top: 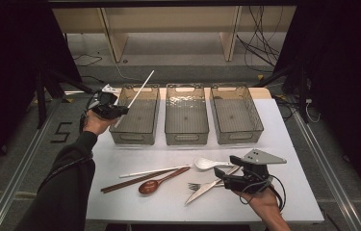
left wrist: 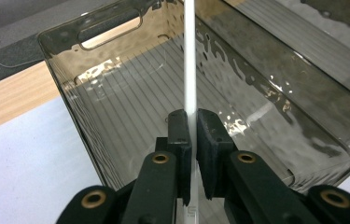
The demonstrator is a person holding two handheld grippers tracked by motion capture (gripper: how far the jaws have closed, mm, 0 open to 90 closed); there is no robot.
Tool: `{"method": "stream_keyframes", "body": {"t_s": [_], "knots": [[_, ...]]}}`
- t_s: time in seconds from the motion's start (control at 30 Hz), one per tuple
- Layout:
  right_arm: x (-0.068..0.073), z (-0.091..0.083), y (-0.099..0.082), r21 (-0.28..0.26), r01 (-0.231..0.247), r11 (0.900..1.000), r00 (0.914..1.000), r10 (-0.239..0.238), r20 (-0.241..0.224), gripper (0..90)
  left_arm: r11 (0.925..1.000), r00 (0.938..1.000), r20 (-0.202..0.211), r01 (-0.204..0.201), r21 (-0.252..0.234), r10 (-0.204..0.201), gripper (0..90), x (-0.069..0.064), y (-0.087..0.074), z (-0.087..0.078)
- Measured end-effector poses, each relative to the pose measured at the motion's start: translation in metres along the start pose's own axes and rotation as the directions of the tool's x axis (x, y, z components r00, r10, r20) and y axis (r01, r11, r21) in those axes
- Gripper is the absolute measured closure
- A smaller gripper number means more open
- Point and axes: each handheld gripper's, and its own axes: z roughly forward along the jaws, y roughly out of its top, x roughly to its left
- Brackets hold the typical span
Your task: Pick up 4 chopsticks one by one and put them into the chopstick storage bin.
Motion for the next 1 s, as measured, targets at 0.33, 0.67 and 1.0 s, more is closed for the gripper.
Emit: {"method": "stream_keyframes", "body": {"t_s": [0.33,0.67,1.0], "knots": [[0.000,0.000,0.000,0.000,-0.001,1.0000,1.0000,0.001,-0.002,29.3,0.9990,0.9992,-0.007,0.040,0.022,-0.040,70.1,0.002,-0.006,0.004],[0.000,0.000,0.000,0.001,-0.003,1.0000,1.0000,0.003,-0.001,29.4,0.9999,0.9979,0.063,-0.016,-0.006,0.017,43.3,-0.024,0.000,-0.021],[0.001,-0.001,0.000,-0.004,-0.001,1.0000,1.0000,0.001,-0.002,29.3,0.9966,0.9854,0.149,-0.081,-0.019,0.083,27.6,-0.058,-0.014,-0.047]]}}
